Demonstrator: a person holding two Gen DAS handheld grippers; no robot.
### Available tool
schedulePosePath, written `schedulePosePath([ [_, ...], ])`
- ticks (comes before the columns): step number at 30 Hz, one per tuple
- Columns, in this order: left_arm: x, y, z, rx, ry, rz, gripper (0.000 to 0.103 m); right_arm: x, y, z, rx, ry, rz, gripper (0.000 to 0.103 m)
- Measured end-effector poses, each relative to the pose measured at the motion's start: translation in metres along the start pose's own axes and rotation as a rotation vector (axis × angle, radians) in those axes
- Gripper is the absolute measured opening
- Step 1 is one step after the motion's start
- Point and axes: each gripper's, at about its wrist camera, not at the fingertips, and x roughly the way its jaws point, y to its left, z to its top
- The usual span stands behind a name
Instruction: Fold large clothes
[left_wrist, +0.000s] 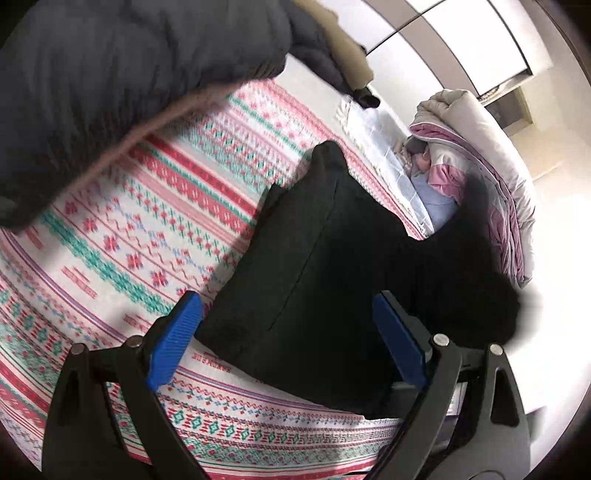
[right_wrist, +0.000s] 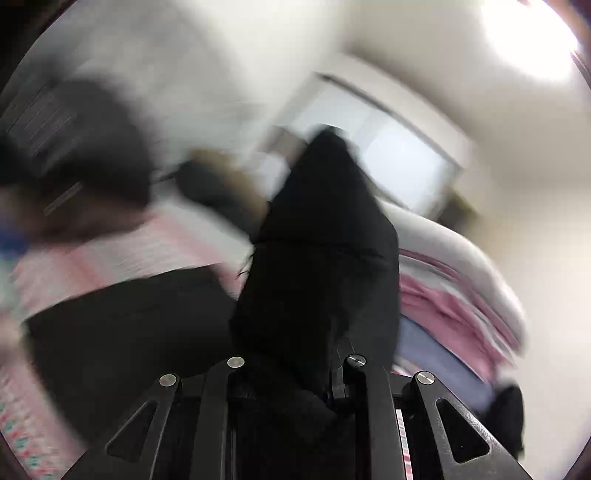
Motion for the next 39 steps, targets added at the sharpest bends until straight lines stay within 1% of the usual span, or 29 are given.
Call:
schedulePosePath([
  [1,-0.001,-0.001,0.0,0.01,-0.003,-0.004,0.093,0.005,0.02,-0.002,-0.03,0.019,0.042,0.02],
  [3,-0.002,-0.003,0.0,0.025,0.001,-0.01,0.093,0.025,0.067,-0.012,-0.07,0.113,0.17,0.02],
  [4,-0.001,-0.002,0.001,0.021,0.006,-0.018,0.093,0.032,0.077,-0.016,-0.076,0.142,0.189,0.021],
  [5,0.002,0.001,0.002,0.008,0.017,-0.021,0.093,0.035,0.089,-0.022,-0.104,0.145,0.162,0.021],
  [6,0.006,0.004,0.002,-0.009,0.031,-0.024,0.093,0.035,0.092,-0.024,-0.121,0.138,0.139,0.024],
  [7,0.009,0.006,0.002,-0.023,0.043,-0.028,0.093,0.034,0.09,-0.024,-0.113,0.139,0.142,0.024],
  [10,0.018,0.005,0.0,-0.019,0.071,-0.032,0.093,0.029,0.071,-0.021,-0.084,0.176,0.215,0.031],
  [11,0.02,0.002,-0.001,-0.007,0.076,-0.033,0.093,0.024,0.064,-0.02,-0.071,0.193,0.25,0.042],
  [12,0.019,-0.001,-0.002,0.006,0.078,-0.036,0.093,0.017,0.056,-0.018,-0.044,0.204,0.295,0.06],
  [13,0.018,-0.004,-0.003,0.015,0.076,-0.038,0.093,0.009,0.044,-0.017,0.005,0.209,0.369,0.068],
  [14,0.016,-0.006,-0.004,0.025,0.071,-0.038,0.093,-0.004,0.028,-0.018,0.066,0.193,0.467,0.08],
  [15,0.016,-0.008,-0.005,0.034,0.067,-0.036,0.093,-0.014,0.018,-0.017,0.097,0.181,0.524,0.082],
  [16,0.016,-0.011,-0.006,0.046,0.063,-0.033,0.093,-0.027,0.003,-0.021,0.141,0.163,0.604,0.082],
  [17,0.016,-0.012,-0.007,0.054,0.062,-0.031,0.093,-0.038,-0.014,-0.027,0.183,0.149,0.664,0.082],
  [18,0.017,-0.015,-0.008,0.064,0.062,-0.028,0.093,-0.048,-0.033,-0.033,0.224,0.134,0.693,0.082],
  [19,0.019,-0.017,-0.01,0.074,0.063,-0.023,0.093,-0.054,-0.049,-0.037,0.264,0.119,0.69,0.082],
  [22,0.026,-0.027,-0.016,0.119,0.062,0.011,0.093,-0.054,-0.112,-0.054,0.506,0.079,0.655,0.081],
  [23,0.029,-0.031,-0.019,0.141,0.052,0.028,0.089,-0.05,-0.128,-0.059,0.581,0.08,0.635,0.079],
  [24,0.031,-0.034,-0.022,0.159,0.041,0.047,0.077,-0.042,-0.148,-0.07,0.679,0.086,0.601,0.064],
  [25,0.035,-0.038,-0.025,0.179,0.036,0.08,0.072,-0.035,-0.157,-0.075,0.726,0.099,0.586,0.052],
  [26,0.042,-0.042,-0.028,0.206,0.029,0.14,0.064,-0.026,-0.166,-0.086,0.787,0.136,0.561,0.033],
  [27,0.046,-0.043,-0.03,0.223,0.02,0.169,0.059,-0.015,-0.172,-0.096,0.837,0.192,0.522,0.027],
  [28,0.05,-0.044,-0.032,0.238,0.013,0.189,0.058,-0.007,-0.174,-0.102,0.856,0.23,0.5,0.026],
  [29,0.054,-0.044,-0.033,0.248,0.01,0.209,0.055,0.0,-0.172,-0.109,0.865,0.269,0.486,0.025],
  [30,0.056,-0.044,-0.033,0.253,0.005,0.229,0.052,0.011,-0.172,-0.111,0.864,0.3,0.492,0.024],
  [32,0.057,-0.043,-0.033,0.258,0.0,0.248,0.047,0.016,-0.168,-0.112,0.864,0.305,0.509,0.023],
  [34,0.056,-0.04,-0.033,0.248,-0.006,0.25,0.043,0.011,-0.164,-0.105,0.839,0.302,0.497,0.023],
  [36,0.053,-0.034,-0.034,0.197,-0.013,0.245,0.039,0.01,-0.159,-0.099,0.808,0.316,0.496,0.023],
  [39,0.05,-0.032,-0.036,0.159,-0.019,0.252,0.038,0.015,-0.137,-0.104,0.734,0.361,0.471,0.023],
])
